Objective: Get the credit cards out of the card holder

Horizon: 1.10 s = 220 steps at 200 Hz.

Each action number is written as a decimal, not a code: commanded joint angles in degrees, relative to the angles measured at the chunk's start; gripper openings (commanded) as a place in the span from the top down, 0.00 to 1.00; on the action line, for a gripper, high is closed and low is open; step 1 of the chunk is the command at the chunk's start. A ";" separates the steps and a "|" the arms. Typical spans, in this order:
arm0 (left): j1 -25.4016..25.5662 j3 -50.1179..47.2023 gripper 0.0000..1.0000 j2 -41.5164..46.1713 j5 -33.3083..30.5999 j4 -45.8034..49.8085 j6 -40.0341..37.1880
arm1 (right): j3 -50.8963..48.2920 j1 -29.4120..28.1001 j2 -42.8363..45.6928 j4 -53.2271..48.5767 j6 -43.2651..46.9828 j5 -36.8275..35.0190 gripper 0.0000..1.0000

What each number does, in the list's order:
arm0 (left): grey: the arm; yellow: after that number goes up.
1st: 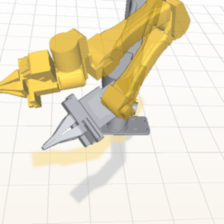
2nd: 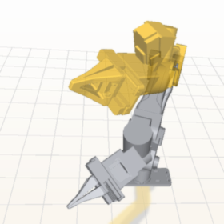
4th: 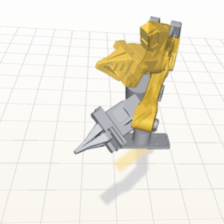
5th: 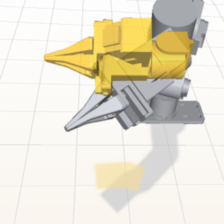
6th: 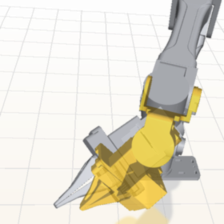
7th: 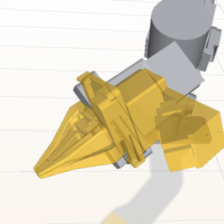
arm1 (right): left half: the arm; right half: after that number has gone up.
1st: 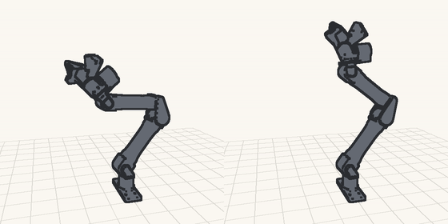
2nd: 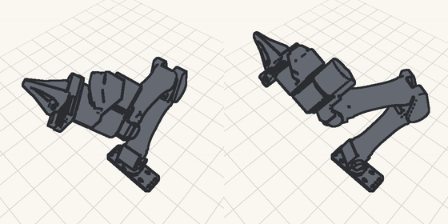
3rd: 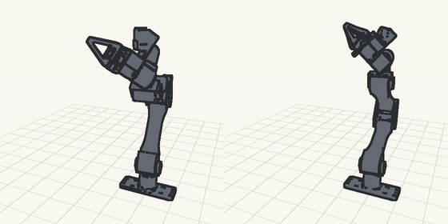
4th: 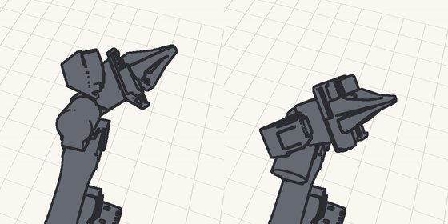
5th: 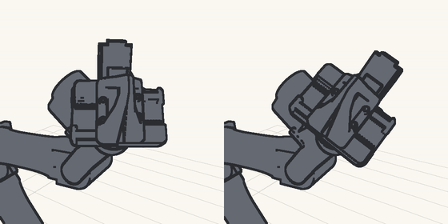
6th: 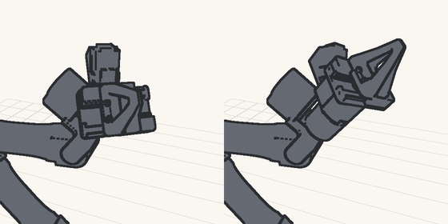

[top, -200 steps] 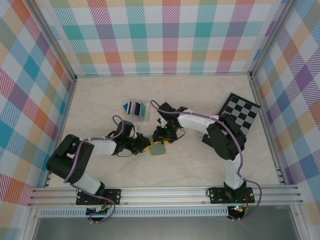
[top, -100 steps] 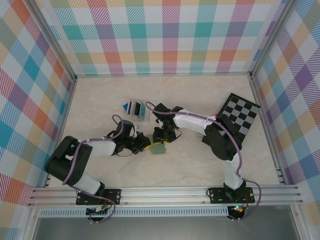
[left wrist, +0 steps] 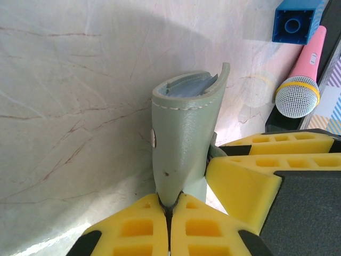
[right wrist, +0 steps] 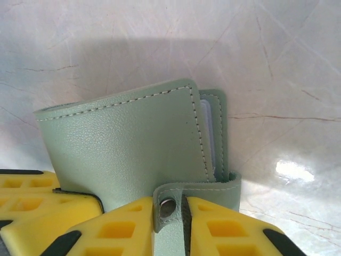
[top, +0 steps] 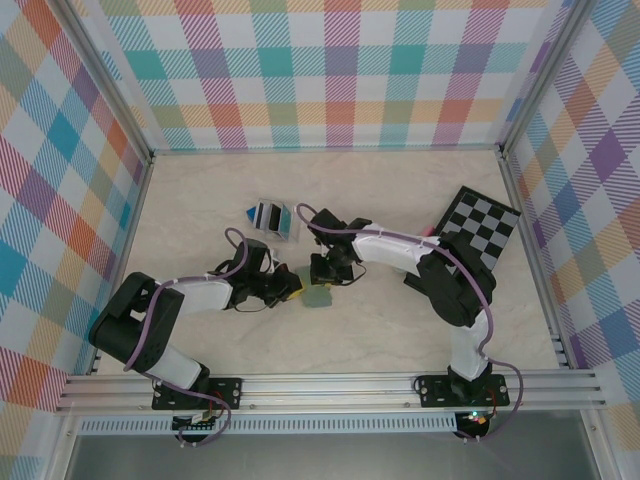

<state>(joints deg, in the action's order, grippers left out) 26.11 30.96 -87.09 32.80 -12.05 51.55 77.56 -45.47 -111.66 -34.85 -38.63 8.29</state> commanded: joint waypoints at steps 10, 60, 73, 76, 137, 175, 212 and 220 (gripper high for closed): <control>-1.10 0.15 1.00 0.65 -3.79 4.19 -0.75 | -1.58 2.04 0.64 -5.80 -2.17 -8.46 0.83; -1.14 0.02 1.00 0.43 -4.17 4.58 -0.53 | -2.03 2.08 1.05 -6.72 -3.55 -10.12 0.88; -1.15 0.15 1.00 0.49 -4.23 4.88 -0.50 | -2.31 2.06 1.42 -6.19 -3.25 -9.86 0.86; -1.15 0.27 1.00 0.54 -4.28 5.07 -0.49 | -2.32 2.06 1.44 -6.12 -3.13 -9.80 0.85; -2.49 2.32 0.48 5.08 -6.15 11.59 0.04 | 0.42 2.05 -0.74 -4.05 2.58 -4.20 0.73; -4.55 4.11 0.19 11.22 -10.67 19.71 -2.15 | 0.74 2.06 -1.50 -2.47 3.72 -1.14 0.74; -5.67 6.29 0.00 14.60 -14.41 27.47 -5.04 | 0.05 2.06 -0.83 -2.11 4.09 -2.71 0.86; -5.72 6.51 0.00 14.78 -14.72 29.78 -5.22 | 0.05 2.06 -0.39 -2.17 4.46 -2.99 0.89</control>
<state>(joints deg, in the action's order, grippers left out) 21.52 35.88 -73.82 21.23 9.04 48.60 76.95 -43.33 -112.31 -37.01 -35.44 5.43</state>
